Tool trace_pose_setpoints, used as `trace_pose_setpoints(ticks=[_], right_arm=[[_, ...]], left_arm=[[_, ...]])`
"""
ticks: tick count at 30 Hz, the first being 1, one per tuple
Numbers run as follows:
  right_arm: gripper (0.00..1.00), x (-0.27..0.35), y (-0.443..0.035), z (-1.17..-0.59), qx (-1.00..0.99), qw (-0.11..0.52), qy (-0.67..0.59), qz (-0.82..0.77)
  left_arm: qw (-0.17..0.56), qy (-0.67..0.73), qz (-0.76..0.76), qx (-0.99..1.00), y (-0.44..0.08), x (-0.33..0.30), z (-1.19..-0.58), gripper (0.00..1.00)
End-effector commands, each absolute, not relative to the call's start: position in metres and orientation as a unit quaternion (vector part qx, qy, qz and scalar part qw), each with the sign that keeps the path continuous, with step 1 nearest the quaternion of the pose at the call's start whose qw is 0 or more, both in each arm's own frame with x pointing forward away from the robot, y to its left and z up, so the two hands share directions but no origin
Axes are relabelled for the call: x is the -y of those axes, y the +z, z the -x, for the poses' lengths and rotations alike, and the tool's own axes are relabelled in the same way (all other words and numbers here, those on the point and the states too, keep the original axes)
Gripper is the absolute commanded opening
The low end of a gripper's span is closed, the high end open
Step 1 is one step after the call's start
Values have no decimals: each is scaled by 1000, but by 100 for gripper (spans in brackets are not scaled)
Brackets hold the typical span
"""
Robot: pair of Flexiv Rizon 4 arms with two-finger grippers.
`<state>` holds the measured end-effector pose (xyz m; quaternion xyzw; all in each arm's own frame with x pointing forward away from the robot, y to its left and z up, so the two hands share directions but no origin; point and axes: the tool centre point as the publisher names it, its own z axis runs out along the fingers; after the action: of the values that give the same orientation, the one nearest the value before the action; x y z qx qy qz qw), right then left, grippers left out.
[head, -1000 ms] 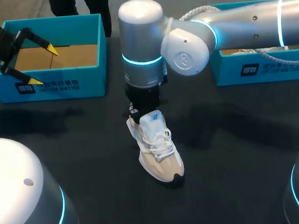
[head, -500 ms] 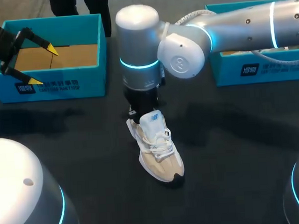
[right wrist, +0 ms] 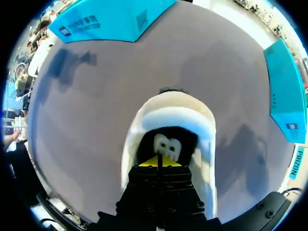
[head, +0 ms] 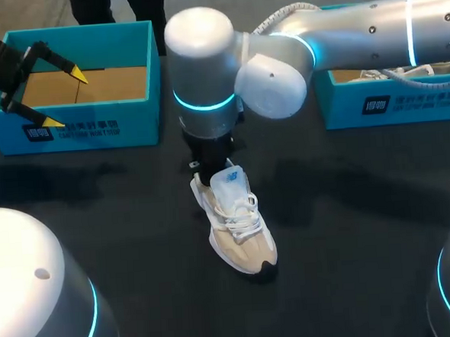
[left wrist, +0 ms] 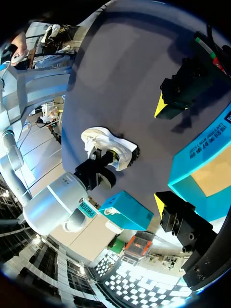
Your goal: Take the shoe out of the shoebox, open the shoe tongue, remove and reinsert the insole, then place the shoe into the shoebox
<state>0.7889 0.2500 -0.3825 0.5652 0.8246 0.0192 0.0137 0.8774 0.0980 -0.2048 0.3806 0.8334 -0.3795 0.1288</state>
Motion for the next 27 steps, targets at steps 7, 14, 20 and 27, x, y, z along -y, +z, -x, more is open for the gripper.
trace_pose_setpoints(ticks=[7,14,20,27], right_arm=[[0,-253,-403,-787,-823,19,19,-567],[0,-249,-379,-791,-819,52,31,-570],[0,-245,-385,-803,-819,84,25,-567],[0,-248,-408,-811,-820,66,37,-568]], left_arm=[[128,-378,-381,-834,-204,-99,-877,100],[128,-378,-381,-834,-204,-99,-877,100],[128,-378,-381,-834,-204,-99,-877,100],[128,-378,-381,-834,-204,-99,-877,100]])
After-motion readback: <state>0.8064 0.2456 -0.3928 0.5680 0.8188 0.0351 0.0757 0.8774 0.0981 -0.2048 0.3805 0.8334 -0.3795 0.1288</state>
